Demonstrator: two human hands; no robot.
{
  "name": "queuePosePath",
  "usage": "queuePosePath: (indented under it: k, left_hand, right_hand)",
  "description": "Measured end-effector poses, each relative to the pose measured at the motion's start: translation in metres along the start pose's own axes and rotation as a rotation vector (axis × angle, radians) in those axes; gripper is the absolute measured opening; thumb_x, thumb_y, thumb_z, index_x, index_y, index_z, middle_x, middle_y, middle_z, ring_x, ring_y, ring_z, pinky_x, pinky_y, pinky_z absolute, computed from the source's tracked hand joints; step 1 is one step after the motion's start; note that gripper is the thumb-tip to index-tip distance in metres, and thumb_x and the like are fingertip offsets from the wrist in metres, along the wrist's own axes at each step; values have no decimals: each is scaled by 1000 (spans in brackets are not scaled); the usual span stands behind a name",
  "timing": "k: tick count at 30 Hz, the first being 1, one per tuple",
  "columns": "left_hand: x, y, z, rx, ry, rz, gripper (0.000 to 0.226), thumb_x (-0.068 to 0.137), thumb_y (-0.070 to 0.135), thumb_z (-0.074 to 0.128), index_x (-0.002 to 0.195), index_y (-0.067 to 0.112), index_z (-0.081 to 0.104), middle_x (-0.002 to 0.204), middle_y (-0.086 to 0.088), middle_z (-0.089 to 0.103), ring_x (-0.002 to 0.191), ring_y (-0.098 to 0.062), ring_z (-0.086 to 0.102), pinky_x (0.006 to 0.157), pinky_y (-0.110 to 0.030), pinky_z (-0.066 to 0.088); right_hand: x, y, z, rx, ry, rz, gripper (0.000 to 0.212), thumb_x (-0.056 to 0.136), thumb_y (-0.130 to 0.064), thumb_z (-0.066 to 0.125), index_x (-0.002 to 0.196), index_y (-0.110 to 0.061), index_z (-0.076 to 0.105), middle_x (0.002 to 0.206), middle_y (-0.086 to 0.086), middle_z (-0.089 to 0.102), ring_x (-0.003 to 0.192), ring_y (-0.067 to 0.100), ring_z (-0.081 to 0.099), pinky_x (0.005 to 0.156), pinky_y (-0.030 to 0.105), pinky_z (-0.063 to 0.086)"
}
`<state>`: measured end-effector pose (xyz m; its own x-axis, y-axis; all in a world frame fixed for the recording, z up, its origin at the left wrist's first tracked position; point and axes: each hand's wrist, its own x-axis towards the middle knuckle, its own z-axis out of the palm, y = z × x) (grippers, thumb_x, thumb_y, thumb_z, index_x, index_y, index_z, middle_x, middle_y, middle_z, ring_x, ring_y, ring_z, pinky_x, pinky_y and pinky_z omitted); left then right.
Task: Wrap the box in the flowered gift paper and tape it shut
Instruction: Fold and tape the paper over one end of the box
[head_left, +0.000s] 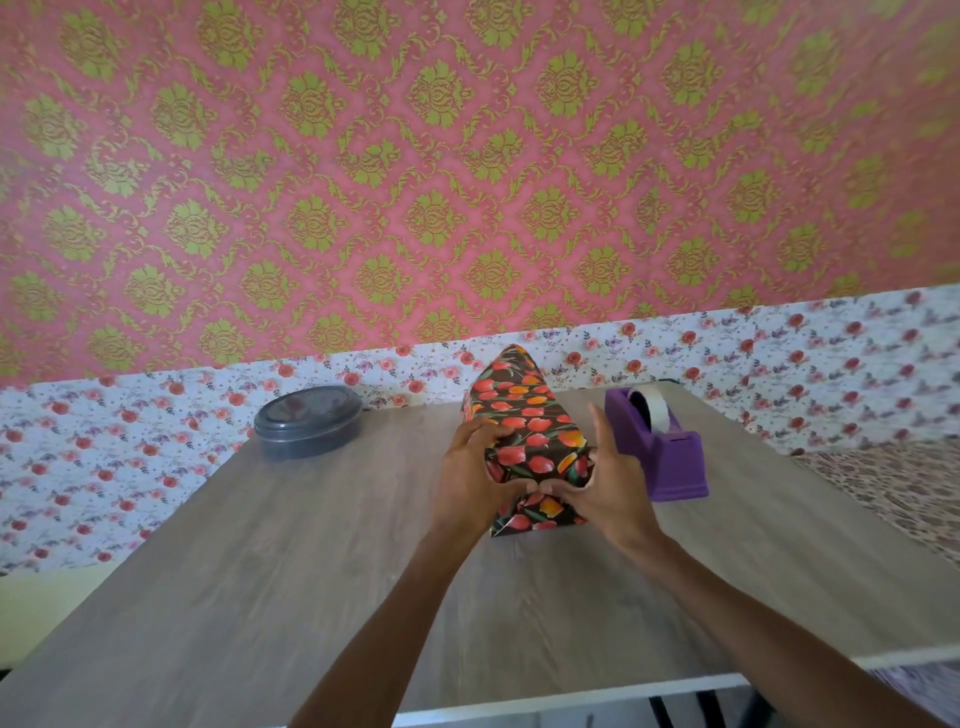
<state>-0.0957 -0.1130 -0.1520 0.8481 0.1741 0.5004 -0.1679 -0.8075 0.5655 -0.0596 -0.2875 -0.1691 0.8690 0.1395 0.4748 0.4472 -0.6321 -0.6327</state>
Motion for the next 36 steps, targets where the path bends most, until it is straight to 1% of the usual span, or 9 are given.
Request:
queuePosePath:
  k: [7, 11, 14, 16, 19, 22, 26, 34, 36]
  left_hand:
    - [4, 12, 14, 19, -13, 0, 79, 64, 42, 88, 132, 25, 52, 145, 4, 43, 127, -17, 48, 106, -31, 43]
    - [4, 17, 17, 80, -33, -7, 79, 68, 42, 86, 133, 26, 46, 147, 4, 37, 125, -18, 50, 102, -31, 47]
    - [5, 22, 20, 114, -68, -2, 81, 68, 44, 84, 134, 27, 41, 147, 3, 32, 120, -19, 54, 97, -33, 51]
    - [8, 26, 21, 155, -94, -30, 87, 68, 47, 84, 137, 27, 36, 148, 1, 28, 122, -22, 53, 98, -36, 51]
    - [14, 30, 25, 164, -121, -58, 91, 65, 48, 85, 138, 27, 34, 147, -2, 27, 124, -26, 53, 100, -42, 51]
    - [17, 29, 28, 151, -135, -57, 90, 65, 46, 86, 136, 26, 35, 146, -3, 27, 123, -26, 53, 100, -42, 51]
    - [19, 27, 30, 144, -137, -62, 92, 65, 46, 86, 138, 27, 33, 147, -2, 26, 126, -27, 52, 101, -44, 50]
    - [18, 24, 32, 122, -134, -51, 92, 65, 47, 86, 138, 27, 33, 148, -2, 25, 124, -26, 53, 100, -42, 51]
    - [18, 24, 32, 119, -126, -41, 90, 66, 46, 85, 137, 26, 34, 146, -3, 26, 125, -26, 52, 100, -42, 51]
  right_hand:
    - [7, 25, 2, 22, 40, -36, 121, 67, -55, 81, 156, -21, 7, 116, 13, 68, 99, 23, 68, 73, 22, 49]
    - [8, 32, 0, 67, -30, -38, 117, 69, -34, 87, 152, -31, 4, 128, 9, 64, 112, 21, 65, 92, 40, 56]
    - [15, 39, -24, 213, -187, 6, 107, 68, -20, 89, 152, -28, 23, 121, 8, 67, 104, 15, 68, 88, 33, 57]
    - [23, 44, -45, 253, -155, 20, 69, 74, -17, 85, 135, -21, 52, 106, 1, 72, 88, 4, 67, 80, 20, 56]
    - [41, 58, -75, -59, 192, 50, 10, 91, -20, 68, 100, -18, 72, 90, -6, 71, 80, 8, 66, 70, 20, 53]
    - [59, 78, -90, -335, 110, 328, 30, 100, -32, 50, 81, -11, 61, 78, 3, 59, 75, 19, 56, 62, 29, 45]
    - [78, 72, -103, 280, -156, 755, 20, 95, -23, 63, 96, -5, 55, 87, 12, 61, 81, 25, 62, 65, 37, 56]
    - [93, 64, -117, 484, -260, 935, 20, 81, 4, 74, 89, 1, 56, 96, 18, 56, 84, 35, 57, 85, 57, 54]
    - [90, 58, -116, 555, -226, 924, 14, 87, 2, 69, 87, -2, 55, 94, 13, 55, 79, 30, 55, 71, 56, 57]
